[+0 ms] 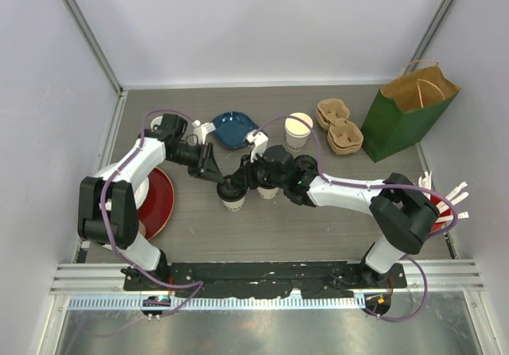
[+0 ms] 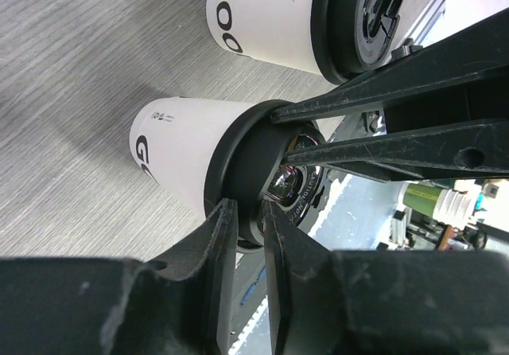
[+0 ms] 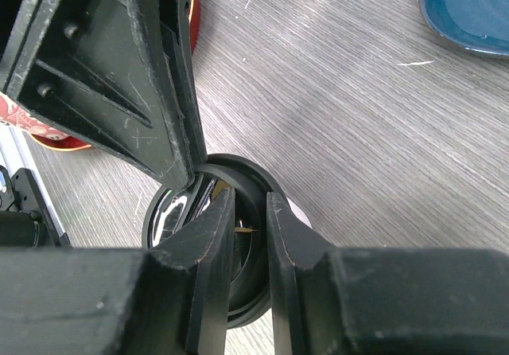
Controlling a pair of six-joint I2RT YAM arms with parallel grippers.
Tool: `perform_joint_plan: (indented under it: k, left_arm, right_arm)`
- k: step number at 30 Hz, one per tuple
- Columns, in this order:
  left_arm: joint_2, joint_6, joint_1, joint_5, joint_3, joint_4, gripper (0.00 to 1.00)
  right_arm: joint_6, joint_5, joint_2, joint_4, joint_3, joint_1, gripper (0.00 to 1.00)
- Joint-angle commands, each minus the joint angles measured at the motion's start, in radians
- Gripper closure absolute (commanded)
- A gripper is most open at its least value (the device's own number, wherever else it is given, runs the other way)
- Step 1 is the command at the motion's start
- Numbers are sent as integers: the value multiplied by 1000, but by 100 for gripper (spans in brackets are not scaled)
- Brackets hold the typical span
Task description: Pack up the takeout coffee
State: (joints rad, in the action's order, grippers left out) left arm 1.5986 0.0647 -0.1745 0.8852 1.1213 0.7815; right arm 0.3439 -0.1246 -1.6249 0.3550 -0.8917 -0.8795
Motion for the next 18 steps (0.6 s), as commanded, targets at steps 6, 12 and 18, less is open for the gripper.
perform_joint_plan:
  k: [6,12,18]
  left_arm:
    - [-117,-29,-22,-51,90,-22,64]
    - [-105,-37,1,-34,101,2,61]
    - [-55,-42,105,-22,68,28,61]
  right_arm:
    - [-26,63,2,-255,57,-41,99]
    - [-39,75,28,-254,33,-53,99]
    - [-48,71,27,-252,20,-56,99]
